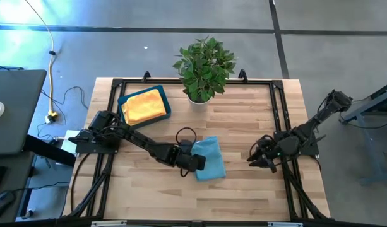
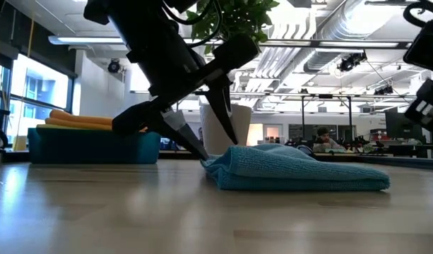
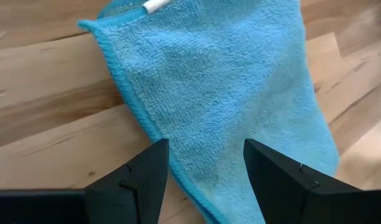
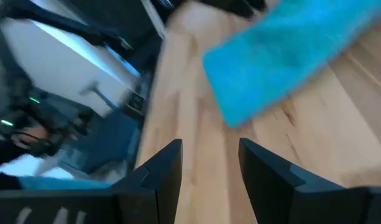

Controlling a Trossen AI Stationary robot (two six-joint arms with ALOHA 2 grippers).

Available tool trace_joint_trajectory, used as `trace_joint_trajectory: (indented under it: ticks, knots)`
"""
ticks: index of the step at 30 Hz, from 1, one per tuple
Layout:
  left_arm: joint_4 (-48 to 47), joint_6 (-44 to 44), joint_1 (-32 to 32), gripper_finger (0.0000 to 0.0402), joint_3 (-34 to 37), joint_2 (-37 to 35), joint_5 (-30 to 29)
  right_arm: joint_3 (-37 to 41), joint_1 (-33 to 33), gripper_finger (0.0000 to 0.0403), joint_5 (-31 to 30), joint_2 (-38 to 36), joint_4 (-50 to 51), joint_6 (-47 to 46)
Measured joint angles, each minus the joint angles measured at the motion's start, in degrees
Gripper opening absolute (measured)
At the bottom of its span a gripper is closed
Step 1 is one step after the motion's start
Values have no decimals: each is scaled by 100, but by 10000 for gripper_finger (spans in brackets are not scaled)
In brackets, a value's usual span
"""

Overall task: Fold microfiber towels
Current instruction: Put the blue towel into the blue bin

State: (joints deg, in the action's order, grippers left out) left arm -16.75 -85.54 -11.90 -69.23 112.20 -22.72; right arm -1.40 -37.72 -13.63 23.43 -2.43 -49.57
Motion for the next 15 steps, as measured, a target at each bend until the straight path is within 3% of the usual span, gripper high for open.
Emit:
trace_joint_trajectory:
  ticks: [10, 12, 15]
  knots:
    - [13, -427, -28, 198, 0, -2, 353, 82, 304, 149, -637, -69, -1348, 1596]
    - [1, -698, -36, 198, 0, -2, 411, 82, 453, 149, -1069, -68, -1600, 2003]
    - [-135, -972, -59, 198, 0, -2, 377, 82, 628, 149, -2211, -66, -1582, 2148]
